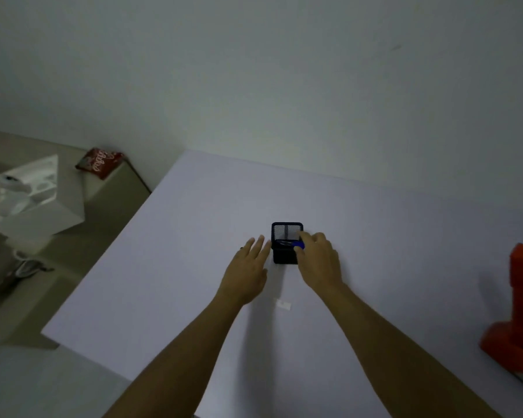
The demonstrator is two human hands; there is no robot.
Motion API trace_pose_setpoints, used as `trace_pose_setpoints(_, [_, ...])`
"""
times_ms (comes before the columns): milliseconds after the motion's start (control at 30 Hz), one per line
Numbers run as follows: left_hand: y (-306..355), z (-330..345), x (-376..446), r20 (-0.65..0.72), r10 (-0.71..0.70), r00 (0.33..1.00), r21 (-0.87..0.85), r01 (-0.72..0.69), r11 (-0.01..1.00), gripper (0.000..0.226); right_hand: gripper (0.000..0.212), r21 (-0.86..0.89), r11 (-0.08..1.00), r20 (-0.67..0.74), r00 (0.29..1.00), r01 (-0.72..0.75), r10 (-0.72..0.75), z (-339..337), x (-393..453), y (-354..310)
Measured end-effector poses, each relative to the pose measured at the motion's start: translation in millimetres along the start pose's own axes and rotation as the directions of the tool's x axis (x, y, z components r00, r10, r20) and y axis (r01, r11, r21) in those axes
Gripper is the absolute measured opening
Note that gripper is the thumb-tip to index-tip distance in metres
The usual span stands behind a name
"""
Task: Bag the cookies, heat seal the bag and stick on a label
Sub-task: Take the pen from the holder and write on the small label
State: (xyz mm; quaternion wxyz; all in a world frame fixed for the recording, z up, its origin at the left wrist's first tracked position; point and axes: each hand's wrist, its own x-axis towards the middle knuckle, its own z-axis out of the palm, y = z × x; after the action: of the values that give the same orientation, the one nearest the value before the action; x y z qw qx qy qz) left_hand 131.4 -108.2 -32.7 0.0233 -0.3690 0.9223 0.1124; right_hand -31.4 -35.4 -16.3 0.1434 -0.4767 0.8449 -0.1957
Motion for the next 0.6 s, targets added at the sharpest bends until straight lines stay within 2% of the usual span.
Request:
trace_pose_setpoints(100, [-13, 12, 7, 0.040, 0.084, 0.996, 0.003, -0.084, 0.996, 0.065, 0.036, -0.072, 0.996, -0.025, 0.998, -0.059, 0.058, 14, 9, -1])
trace_pose_setpoints(233, [-23, 16, 8, 0.033, 0.136, 0.990, -0.044, -0.135, 0.990, 0.068, 0.024, -0.171, 0.985, -0.113, 0.993, -0.038, 0.019, 23, 14, -3])
trace_pose_setpoints(300, [-26, 12, 9, 0.026, 0.149, 0.989, -0.059, -0.147, 0.987, 0.067, 0.021, -0.167, 0.986, -0.161, 0.987, -0.028, 0.001, 16, 16, -10])
trace_pose_setpoints(367, [-28, -5, 14, -0.007, 0.147, 0.989, -0.072, -0.147, 0.986, 0.063, 0.016, -0.082, 0.997, -0.265, 0.964, 0.003, -0.025, -3, 18, -23])
trace_pose_setpoints(467, [-30, -54, 32, -0.111, 0.182, 0.977, -0.052, -0.188, 0.981, 0.059, 0.011, 0.061, 0.994, -0.449, 0.892, 0.096, -0.058, -51, 21, -52])
trace_pose_setpoints(533, [-30, -96, 46, -0.225, 0.208, 0.952, -0.067, -0.228, 0.971, 0.058, 0.009, 0.209, 0.967, -0.539, 0.842, 0.144, -0.009, -92, 26, -77])
trace_pose_setpoints(600, [-28, -140, 56, -0.339, 0.210, 0.917, -0.108, -0.260, 0.960, 0.053, 0.009, 0.408, 0.900, -0.553, 0.826, 0.152, 0.111, -132, 31, -103])
